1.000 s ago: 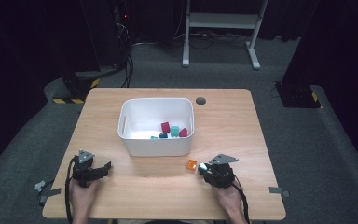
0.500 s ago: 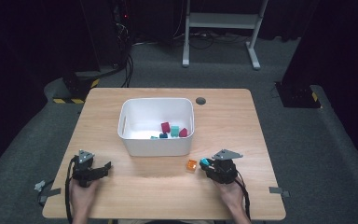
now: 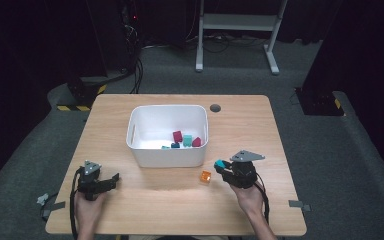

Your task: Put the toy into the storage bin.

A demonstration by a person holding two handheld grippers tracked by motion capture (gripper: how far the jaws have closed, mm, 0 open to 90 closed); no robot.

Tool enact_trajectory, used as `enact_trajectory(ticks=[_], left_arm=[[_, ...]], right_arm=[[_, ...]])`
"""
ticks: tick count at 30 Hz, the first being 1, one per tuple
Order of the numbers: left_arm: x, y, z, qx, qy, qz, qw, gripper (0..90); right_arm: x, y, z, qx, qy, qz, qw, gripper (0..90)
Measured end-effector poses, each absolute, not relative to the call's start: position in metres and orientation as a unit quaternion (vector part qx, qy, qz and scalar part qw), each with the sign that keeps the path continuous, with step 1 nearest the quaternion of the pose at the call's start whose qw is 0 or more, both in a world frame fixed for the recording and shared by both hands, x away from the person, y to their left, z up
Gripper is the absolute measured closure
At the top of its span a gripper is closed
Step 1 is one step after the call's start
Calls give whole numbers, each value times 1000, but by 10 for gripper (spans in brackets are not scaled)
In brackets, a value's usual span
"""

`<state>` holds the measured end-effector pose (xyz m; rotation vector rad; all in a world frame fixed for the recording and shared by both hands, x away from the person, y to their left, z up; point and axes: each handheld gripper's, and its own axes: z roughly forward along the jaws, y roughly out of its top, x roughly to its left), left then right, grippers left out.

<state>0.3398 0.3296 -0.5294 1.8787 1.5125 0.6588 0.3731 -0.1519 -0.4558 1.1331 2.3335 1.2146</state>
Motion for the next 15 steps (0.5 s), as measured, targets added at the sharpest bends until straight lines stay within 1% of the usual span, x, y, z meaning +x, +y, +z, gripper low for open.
enact_trajectory(ticks=[15], left_arm=[[339,330,-529,714,573,251,314,180]], right_arm=[[387,-148,-419,367,803,450,134,680]])
